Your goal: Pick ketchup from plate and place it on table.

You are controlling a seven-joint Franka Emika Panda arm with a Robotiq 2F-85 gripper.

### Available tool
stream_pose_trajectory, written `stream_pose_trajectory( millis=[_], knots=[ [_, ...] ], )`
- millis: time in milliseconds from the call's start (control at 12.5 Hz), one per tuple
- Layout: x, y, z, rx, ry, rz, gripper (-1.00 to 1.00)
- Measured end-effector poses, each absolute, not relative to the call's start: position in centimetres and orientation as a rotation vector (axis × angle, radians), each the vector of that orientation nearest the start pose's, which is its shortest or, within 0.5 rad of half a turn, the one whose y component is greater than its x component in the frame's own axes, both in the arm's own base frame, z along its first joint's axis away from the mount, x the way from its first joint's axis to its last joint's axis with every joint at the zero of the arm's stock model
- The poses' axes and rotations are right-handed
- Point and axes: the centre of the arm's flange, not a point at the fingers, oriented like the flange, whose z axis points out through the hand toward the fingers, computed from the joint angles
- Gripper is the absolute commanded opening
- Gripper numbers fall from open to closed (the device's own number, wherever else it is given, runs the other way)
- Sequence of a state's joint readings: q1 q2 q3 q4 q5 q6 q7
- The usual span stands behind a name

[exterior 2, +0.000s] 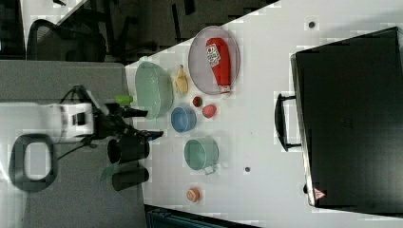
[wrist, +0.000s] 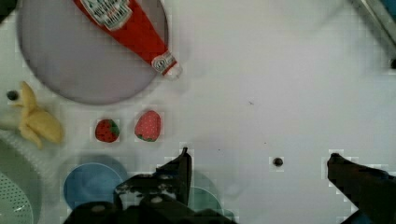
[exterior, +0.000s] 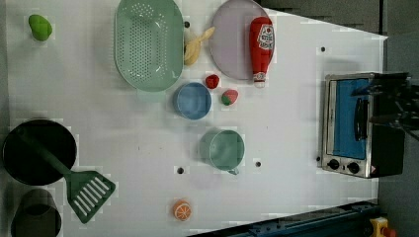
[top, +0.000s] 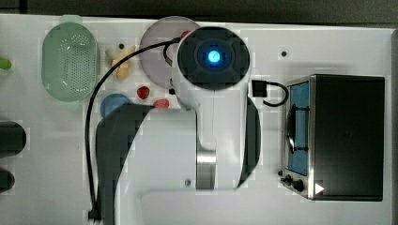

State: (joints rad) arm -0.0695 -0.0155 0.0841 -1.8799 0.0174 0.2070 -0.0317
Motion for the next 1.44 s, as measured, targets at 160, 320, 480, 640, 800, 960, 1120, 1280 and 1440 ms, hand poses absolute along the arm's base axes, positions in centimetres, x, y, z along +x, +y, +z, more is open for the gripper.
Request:
stream_pose_trajectory(
  millis=[160,320,480,640,800,960,1120,1280,1440],
  knots=[
    [56.3,1.0,47.1,-2.937,1.145,0.159,1.00],
    [57.5,1.0,44.0,-2.953,1.140,0.188,1.00],
    [58.8,1.3,41.2,-2.940,1.128,0.189,1.00],
    [59.9,1.2,38.7,-2.950,1.084,0.157,1.00],
    [61.1,1.3,36.1,-2.975,0.968,0.131,1.00],
    [62.0,1.2,33.6,-3.010,0.825,0.119,1.00],
    [63.3,1.7,31.2,-3.046,0.647,0.115,1.00],
    [64.3,2.3,28.4,-3.061,0.480,0.106,1.00],
    [65.4,2.7,25.2,-3.066,0.348,0.134,1.00]
  ],
)
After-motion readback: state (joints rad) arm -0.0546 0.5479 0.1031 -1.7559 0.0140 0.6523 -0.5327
